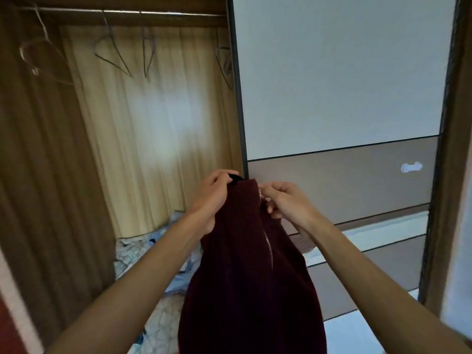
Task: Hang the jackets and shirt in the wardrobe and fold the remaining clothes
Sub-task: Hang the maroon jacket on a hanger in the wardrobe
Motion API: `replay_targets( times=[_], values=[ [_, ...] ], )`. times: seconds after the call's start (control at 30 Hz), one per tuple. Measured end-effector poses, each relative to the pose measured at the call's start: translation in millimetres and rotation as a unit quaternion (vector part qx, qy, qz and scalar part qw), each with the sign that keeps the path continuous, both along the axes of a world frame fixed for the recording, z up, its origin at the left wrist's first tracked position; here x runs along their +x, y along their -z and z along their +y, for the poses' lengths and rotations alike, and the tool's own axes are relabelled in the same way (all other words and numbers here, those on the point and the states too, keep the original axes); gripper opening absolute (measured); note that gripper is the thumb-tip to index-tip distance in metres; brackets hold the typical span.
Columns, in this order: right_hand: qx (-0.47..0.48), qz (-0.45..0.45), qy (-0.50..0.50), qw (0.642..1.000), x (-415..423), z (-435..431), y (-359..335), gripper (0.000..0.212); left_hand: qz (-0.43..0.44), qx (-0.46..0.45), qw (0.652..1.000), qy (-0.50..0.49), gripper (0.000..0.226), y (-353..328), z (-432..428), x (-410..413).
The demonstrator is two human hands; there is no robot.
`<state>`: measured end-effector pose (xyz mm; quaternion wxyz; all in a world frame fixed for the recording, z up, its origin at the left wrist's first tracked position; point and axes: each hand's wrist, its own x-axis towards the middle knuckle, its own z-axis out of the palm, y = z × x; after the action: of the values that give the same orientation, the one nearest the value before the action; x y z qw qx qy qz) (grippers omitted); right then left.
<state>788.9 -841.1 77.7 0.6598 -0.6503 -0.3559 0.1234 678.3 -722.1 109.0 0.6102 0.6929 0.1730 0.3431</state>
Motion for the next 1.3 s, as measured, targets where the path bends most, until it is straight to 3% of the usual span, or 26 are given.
replay_targets(
  times=[0.37,0.73,1.0,1.3],
  values=[
    [0.001,-0.033,-0.132,0.991,-40,191,-63,0.026,-0.066,-0.101,0.985,-0.120,0.030,-34,173,-67],
    [0.056,-0.005,-0.269,0.962,-98,362,-152,0.025,-0.127,-0.097,0.965,-0.210,0.033,-90,300,-134],
    [0.083,-0.046,-0.339,0.936,-110,449,-212,0.038,-0.115,-0.068,0.949,-0.285,0.032,-115,350,-166],
    [0.096,-0.104,-0.387,0.911,-119,553,-280,0.077,-0.103,-0.044,0.936,-0.335,0.028,-134,387,-173]
  ],
)
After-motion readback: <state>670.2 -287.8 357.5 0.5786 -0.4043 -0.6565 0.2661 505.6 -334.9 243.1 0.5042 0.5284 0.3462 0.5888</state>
